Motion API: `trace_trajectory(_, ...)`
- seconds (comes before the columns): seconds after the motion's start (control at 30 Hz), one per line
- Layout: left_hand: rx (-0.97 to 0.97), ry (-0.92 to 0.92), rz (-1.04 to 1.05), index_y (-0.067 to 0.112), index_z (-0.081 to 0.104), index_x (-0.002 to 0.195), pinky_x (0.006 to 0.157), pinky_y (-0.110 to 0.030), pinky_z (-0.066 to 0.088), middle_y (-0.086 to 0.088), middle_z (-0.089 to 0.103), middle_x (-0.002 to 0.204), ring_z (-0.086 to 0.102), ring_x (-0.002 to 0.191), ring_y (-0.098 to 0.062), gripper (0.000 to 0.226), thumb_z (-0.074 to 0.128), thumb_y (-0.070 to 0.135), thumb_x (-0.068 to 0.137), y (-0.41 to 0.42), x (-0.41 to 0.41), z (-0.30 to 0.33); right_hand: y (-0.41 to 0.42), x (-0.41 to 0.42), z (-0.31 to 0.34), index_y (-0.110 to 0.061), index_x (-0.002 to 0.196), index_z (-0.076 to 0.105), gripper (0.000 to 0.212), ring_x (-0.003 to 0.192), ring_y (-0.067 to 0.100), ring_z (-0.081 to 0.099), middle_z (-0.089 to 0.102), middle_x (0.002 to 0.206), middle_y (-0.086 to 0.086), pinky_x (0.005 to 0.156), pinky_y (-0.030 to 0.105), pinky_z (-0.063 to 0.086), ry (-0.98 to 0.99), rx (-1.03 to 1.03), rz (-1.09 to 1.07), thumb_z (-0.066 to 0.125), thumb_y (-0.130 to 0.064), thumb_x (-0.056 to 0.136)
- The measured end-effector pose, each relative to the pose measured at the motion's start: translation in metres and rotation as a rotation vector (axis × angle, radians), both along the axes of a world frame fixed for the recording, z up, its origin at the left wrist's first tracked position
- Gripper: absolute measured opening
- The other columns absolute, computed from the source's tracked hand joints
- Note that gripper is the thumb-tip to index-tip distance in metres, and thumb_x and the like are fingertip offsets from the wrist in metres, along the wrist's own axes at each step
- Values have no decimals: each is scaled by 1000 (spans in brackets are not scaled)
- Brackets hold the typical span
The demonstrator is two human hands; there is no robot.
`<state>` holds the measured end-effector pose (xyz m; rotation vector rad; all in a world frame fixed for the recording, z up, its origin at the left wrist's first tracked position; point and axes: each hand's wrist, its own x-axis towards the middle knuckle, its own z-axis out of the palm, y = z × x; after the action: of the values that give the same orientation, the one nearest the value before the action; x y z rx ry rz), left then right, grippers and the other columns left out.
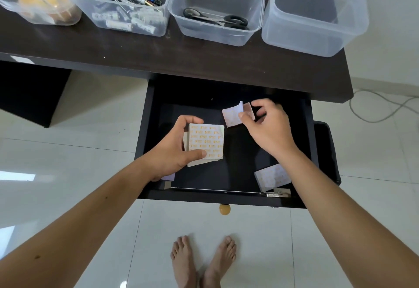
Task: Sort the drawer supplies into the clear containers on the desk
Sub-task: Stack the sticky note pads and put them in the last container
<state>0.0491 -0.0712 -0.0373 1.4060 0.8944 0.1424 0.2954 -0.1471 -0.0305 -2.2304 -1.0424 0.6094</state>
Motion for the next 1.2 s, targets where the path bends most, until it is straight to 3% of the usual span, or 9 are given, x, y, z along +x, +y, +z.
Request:
trace_trajectory(0.1,4,24,6,36,35,130,101,-38,60,-2,63,135,61,131,-25,71,76,-5,90,0,1,-2,12,1,-18,-20,148,54,74,136,30,54,53,146,13,103,41,48,-28,-170,-5,79,-56,87)
trace_trajectory(0.17,-11,12,6,36,34,129,102,-39,60,-4,63,134,62,130,-25,70,74,-7,91,0,0,-2,13,2,-25,-20,145,59,71,146,34,46,52,152,15,110,43,45,-60,-168,26,82,-52,87)
trace_trajectory(0.33,-4,-32,16,39,41,132,102,-38,60,2,62,137,59,134,-22,69,72,-8,92,0,2,-2,4,10,-24,-26,121,70,47,110,26,65,63,112,-5,94,40,55,-13,-92,24,92,-32,80)
trace_trajectory(0.47,12,-31,43,41,43,132,99,-32,60,6,63,137,60,134,-20,68,73,-6,92,1,2,-4,-1,15,-23,-21,116,70,41,76,3,61,66,93,-14,72,20,52,51,-73,24,92,-21,81)
trace_trajectory(0.67,35,-13,42,41,42,133,93,-22,60,7,61,138,58,135,-19,68,71,-7,93,0,1,-3,-5,18,-23,-35,151,54,72,92,19,60,60,103,0,86,30,49,21,-158,188,86,-27,87)
trace_trajectory(0.8,56,-3,35,41,42,134,88,-18,60,9,61,138,58,134,-18,69,72,-7,93,0,1,-2,-9,15,-17,-28,135,66,52,99,22,59,53,105,-3,83,31,44,-82,-205,271,85,-31,87)
trace_trajectory(0.97,71,-12,48,40,44,133,89,-18,59,9,62,136,59,133,-17,68,71,-7,93,0,0,-3,-13,7,-11,-20,119,59,44,106,16,52,50,122,-2,83,30,42,-154,-253,274,87,-30,87)
trace_trajectory(1.07,81,-19,55,40,43,133,96,-24,59,7,60,139,58,135,-19,68,70,-7,93,1,1,-3,-16,8,-8,-23,111,59,43,96,16,58,59,111,-4,71,28,44,-111,-224,224,91,-29,82)
trace_trajectory(1.2,83,-26,51,43,44,131,103,-32,58,6,61,139,58,136,-20,68,71,-7,94,1,1,-3,-22,16,-3,-24,124,67,44,80,10,64,66,99,-5,78,28,55,45,-172,140,88,-21,86)
